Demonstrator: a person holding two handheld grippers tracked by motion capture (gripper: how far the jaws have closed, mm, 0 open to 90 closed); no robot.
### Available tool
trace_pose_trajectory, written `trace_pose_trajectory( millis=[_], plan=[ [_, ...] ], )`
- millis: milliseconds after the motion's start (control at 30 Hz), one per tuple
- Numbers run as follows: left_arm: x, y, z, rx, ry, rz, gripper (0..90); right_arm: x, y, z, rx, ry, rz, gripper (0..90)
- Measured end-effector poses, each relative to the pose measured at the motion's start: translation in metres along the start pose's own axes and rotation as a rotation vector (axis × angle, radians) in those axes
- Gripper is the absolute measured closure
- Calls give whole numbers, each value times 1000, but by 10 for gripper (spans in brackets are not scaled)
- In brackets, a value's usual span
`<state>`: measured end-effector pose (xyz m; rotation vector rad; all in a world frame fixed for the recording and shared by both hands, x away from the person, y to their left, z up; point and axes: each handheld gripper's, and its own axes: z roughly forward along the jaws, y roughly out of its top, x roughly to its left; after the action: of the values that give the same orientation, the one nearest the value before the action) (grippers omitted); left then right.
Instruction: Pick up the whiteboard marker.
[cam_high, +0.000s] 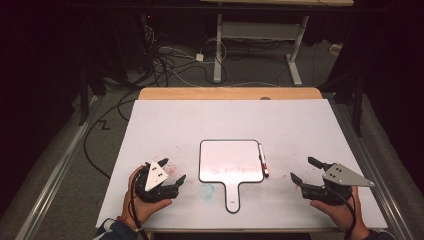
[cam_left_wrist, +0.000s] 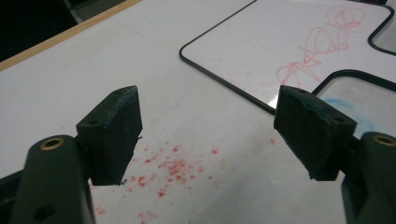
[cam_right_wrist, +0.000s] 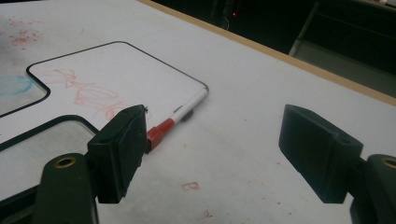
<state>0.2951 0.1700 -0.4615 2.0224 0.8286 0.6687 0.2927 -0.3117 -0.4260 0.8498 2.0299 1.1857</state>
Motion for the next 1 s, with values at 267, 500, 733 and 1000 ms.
trace_pose_trajectory(
  millis=[267, 500, 733, 1000],
  plan=[
    [-3, -3, 2, 28, -19, 33, 227, 1, 1, 4, 61, 85, 19, 284],
    [-5, -5, 6, 53, -34, 39, 227, -1, 6, 18, 126, 149, 65, 350],
    [-7, -7, 7, 78, -32, 49, 227, -10, 19, 43, 209, 181, 135, 403],
    [-8, -8, 8, 93, -30, 54, 227, -20, 35, 94, 317, 237, 225, 426]
  ],
)
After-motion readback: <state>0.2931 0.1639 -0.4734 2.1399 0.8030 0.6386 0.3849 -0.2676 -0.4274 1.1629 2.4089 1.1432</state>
